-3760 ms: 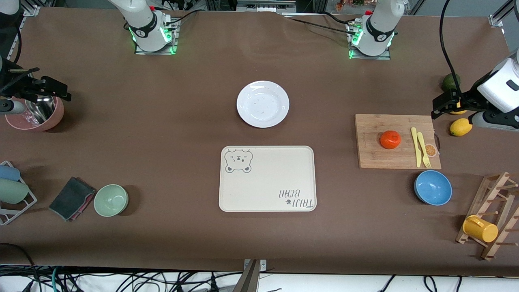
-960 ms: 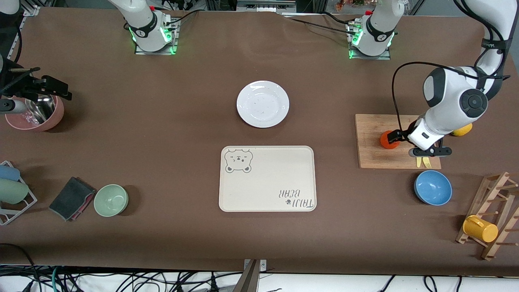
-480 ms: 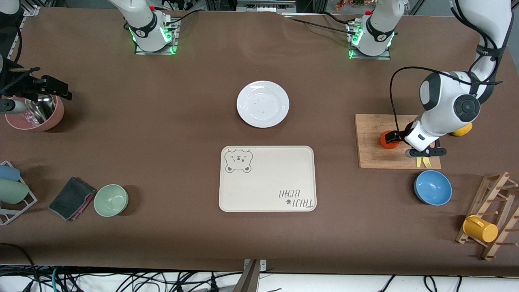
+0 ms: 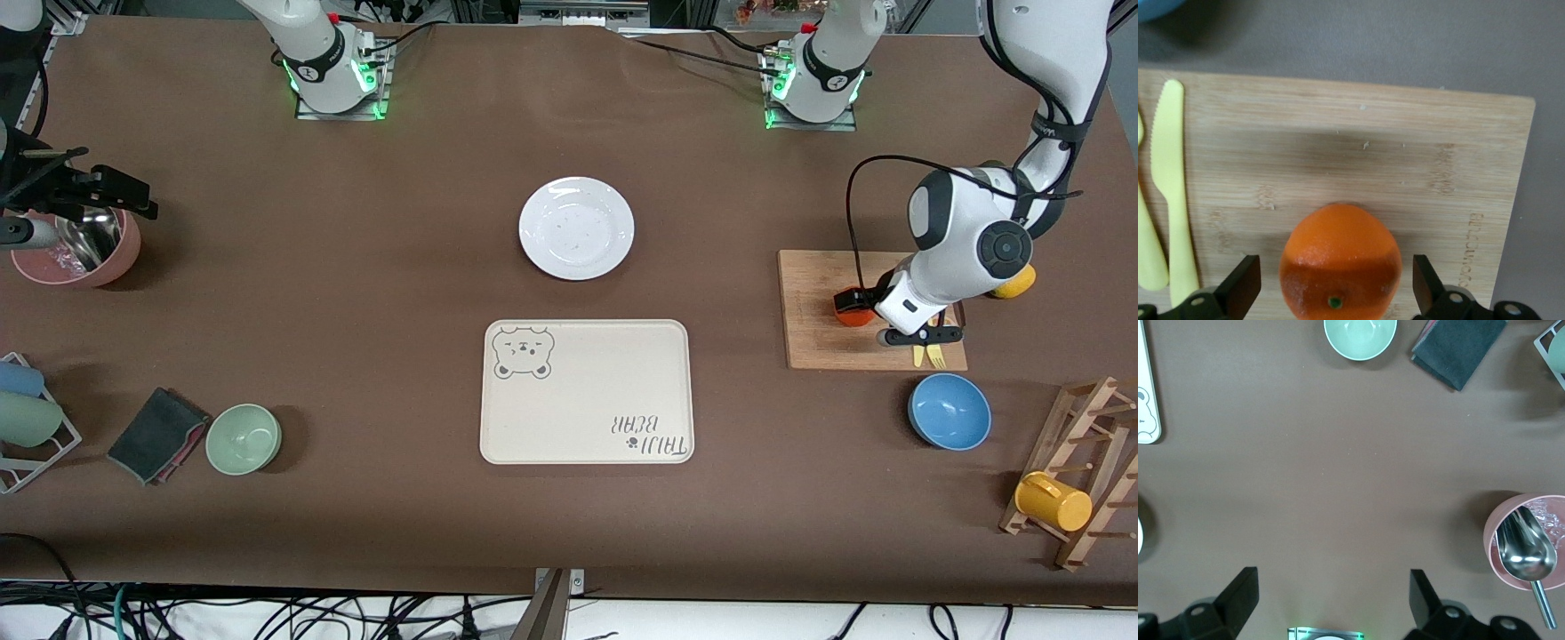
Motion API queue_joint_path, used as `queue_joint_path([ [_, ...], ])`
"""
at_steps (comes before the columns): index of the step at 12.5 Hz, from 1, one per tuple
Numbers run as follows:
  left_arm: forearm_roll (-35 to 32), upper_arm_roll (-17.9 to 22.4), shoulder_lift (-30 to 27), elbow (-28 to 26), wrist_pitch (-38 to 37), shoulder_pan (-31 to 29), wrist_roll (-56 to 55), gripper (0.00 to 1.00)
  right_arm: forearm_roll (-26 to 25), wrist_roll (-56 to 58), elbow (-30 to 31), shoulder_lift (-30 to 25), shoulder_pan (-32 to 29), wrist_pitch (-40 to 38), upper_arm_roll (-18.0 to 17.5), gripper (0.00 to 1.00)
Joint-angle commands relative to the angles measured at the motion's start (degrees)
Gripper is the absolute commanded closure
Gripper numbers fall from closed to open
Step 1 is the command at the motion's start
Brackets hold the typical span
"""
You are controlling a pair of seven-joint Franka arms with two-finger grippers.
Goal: Place orange and plate with both arms
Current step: 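Close the left gripper on the orange and lift it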
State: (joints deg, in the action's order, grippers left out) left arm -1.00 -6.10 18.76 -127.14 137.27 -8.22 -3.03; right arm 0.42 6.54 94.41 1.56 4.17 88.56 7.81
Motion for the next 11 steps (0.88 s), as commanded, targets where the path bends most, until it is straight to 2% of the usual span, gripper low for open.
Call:
queue_joint_path([
  [1, -0.3, -0.4, 1.0, -0.6, 1.2, -0.3, -0.7, 0.00, 0.5, -0.2, -0.5, -0.5, 0.0, -0.9, 0.0, 0.00],
  [5, -0.3, -0.4, 1.9, -0.6, 1.4, -0.3, -0.7, 0.00, 0.5, -0.2, -0.5, -0.5, 0.0, -0.9, -0.1, 0.00],
  [6, -0.4, -0.4, 2.3, -0.5, 1.5, -0.3, -0.7, 0.10, 0.5, -0.2, -0.5, -0.4, 0.0, -0.9, -0.1, 0.00],
  [8, -0.4, -0.4, 2.6, -0.3, 2.3, -0.1, -0.7, 0.41, 0.5, -0.2, -0.5, -0.4, 0.0, -0.9, 0.0, 0.00],
  [11, -0.8, -0.5, 2.2, 0.0, 2.2, 0.1, -0.7, 0.67, 0.5, -0.2, -0.5, -0.4, 0.0, -0.9, -0.1, 0.00],
])
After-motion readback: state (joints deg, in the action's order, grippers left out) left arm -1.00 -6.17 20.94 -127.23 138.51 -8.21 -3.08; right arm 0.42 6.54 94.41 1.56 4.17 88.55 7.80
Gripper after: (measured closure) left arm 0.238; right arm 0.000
